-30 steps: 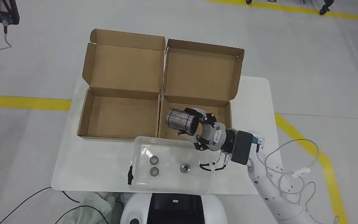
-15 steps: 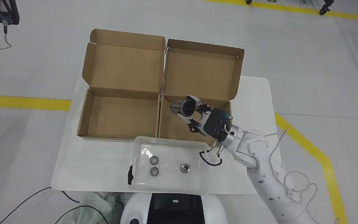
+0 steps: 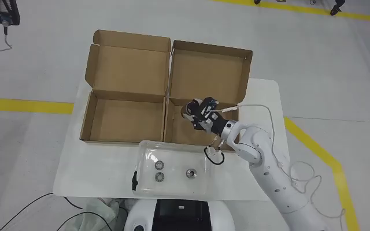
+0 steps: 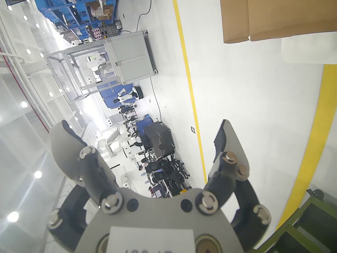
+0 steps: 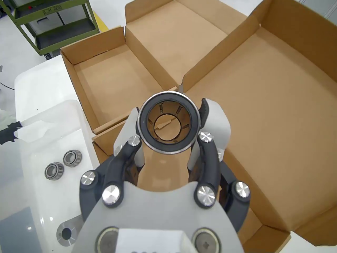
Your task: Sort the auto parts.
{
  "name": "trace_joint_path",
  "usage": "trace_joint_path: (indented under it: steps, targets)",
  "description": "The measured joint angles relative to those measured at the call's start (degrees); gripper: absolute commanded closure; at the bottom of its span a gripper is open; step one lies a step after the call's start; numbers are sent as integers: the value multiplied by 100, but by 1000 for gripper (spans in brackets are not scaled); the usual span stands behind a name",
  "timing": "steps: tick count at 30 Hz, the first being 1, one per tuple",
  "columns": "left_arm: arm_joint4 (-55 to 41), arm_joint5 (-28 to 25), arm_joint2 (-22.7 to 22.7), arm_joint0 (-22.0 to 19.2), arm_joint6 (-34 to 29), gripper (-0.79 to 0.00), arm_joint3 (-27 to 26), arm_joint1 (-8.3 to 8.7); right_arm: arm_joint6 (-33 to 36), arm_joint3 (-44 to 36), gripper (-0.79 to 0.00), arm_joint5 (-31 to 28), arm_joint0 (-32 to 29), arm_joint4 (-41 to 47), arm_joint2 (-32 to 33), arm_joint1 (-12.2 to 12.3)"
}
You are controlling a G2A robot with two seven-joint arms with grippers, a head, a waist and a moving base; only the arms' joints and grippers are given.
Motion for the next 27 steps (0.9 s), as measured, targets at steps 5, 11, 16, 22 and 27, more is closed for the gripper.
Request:
trace_joint_path:
  steps: [5, 11, 16, 22, 27]
  targets:
    - [0, 0, 0, 0, 0, -785, 0, 0, 329, 392, 0, 3, 181, 245, -122, -41]
    - [0, 0, 0, 0, 0, -785, 0, 0, 828, 950, 0, 247, 492, 417, -333, -119]
    - [0, 0, 0, 0, 0, -785, 0, 0, 1177, 1192, 0, 602, 671, 452, -539, -198]
    - [0, 0, 0, 0, 0, -785, 0, 0, 1308, 1504, 0, 613, 893, 604, -747, -288]
    - [0, 0, 0, 0, 0, -785, 0, 0, 1371, 1699, -37, 574, 1043, 670, -871, -344]
